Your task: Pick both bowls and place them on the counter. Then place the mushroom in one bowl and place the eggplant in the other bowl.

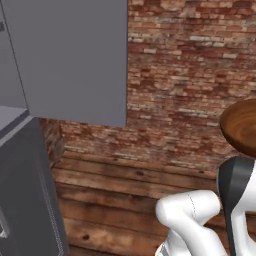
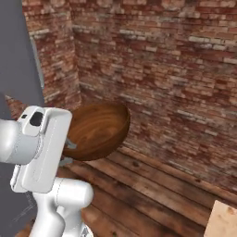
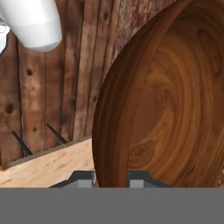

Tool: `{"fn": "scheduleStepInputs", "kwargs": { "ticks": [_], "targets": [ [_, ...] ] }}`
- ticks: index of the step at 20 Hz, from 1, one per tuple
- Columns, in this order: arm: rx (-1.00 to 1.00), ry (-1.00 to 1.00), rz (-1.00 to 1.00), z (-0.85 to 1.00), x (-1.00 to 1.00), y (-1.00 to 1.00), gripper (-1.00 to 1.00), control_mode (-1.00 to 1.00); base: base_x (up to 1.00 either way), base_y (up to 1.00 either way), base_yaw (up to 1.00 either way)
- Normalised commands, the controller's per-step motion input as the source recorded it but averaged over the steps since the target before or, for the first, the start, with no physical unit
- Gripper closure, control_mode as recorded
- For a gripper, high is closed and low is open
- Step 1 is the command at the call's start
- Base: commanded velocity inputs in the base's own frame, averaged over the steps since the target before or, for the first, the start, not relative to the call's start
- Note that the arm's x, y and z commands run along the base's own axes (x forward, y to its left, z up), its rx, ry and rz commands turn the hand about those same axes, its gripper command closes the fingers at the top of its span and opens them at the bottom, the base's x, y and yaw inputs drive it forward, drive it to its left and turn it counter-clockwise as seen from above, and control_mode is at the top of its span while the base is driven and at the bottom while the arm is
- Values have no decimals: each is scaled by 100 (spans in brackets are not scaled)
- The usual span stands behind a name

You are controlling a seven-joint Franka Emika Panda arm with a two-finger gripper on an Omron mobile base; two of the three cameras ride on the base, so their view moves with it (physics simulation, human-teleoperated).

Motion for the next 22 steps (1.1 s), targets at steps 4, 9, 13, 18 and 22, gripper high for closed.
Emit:
{"fn": "scheduleStepInputs", "kwargs": {
  "ticks": [4,9,13,18,22],
  "targets": [
    [0,0,0,0,0,0,100,100,29,41,-55],
    [0,0,0,0,0,0,100,100,64,50,-33],
    [0,0,0,0,0,0,100,100,75,18,-15],
    [0,0,0,0,0,0,100,100,16,-64,0],
    [0,0,0,0,0,0,100,100,14,-57,0]
  ]
}}
